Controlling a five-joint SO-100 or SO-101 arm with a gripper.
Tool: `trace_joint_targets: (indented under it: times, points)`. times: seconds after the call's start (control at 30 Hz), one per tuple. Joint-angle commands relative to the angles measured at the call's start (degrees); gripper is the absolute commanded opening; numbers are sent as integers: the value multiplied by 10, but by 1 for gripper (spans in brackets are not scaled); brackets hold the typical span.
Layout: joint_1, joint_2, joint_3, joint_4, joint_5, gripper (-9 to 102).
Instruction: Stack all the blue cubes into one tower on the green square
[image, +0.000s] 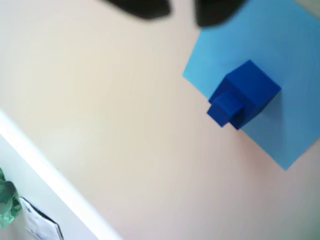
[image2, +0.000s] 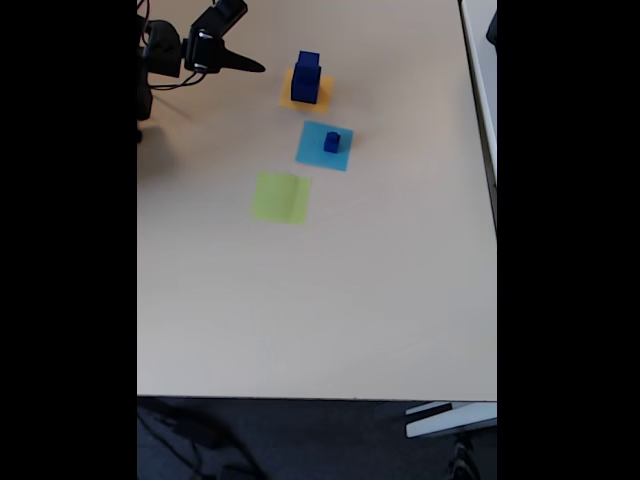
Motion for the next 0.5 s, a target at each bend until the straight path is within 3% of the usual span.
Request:
trace_joint_targets:
  times: [0.0, 0.47]
  points:
    - [23, -190, -167, -11, 29, 0]
    - [9, -527, -414, -5, 186, 0]
